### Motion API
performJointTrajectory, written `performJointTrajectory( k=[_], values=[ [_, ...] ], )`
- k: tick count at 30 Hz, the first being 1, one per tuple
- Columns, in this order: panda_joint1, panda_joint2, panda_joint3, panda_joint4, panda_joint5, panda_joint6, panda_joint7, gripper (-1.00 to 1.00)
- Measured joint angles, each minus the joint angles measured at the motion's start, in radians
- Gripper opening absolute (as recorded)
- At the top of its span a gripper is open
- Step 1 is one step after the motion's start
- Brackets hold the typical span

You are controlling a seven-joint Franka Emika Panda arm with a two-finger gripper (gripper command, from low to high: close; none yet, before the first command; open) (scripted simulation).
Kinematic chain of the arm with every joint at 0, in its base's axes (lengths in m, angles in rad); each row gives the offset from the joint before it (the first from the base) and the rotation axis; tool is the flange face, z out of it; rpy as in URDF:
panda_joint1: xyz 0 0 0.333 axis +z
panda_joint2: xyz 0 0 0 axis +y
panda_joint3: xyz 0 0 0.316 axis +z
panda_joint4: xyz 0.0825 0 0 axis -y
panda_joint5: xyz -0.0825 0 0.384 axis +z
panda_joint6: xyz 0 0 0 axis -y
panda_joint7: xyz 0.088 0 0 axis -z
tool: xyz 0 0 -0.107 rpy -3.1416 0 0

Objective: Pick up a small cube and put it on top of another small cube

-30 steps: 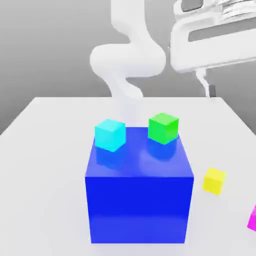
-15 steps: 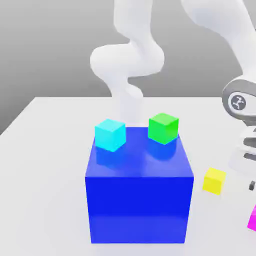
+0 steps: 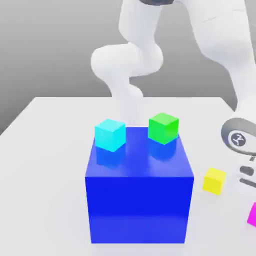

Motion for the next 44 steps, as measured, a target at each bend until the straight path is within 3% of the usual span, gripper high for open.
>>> performJointTrajectory(
  k=[6, 15, 22, 33, 37, 38, 44],
  values=[
    [-0.111, -0.224, 0.057, -0.075, 0.186, -0.13, -0.19, -1.0],
    [-0.182, -0.565, 0.005, -0.186, 0.381, -0.341, -0.435, -1.0],
    [-0.199, -0.814, -0.072, -0.274, 0.408, -0.501, -0.534, -1.0],
    [-0.242, -1.178, -0.15, -0.416, 0.357, -0.73, -0.594, -1.0],
    [-0.244, -1.169, -0.142, -0.518, 0.364, -0.621, -0.599, -1.0],
    [-0.244, -1.157, -0.138, -0.547, 0.367, -0.58, -0.6, 1.0],
    [-0.244, -1.151, -0.135, -0.561, 0.367, -0.561, -0.599, 1.0]
  ],
)
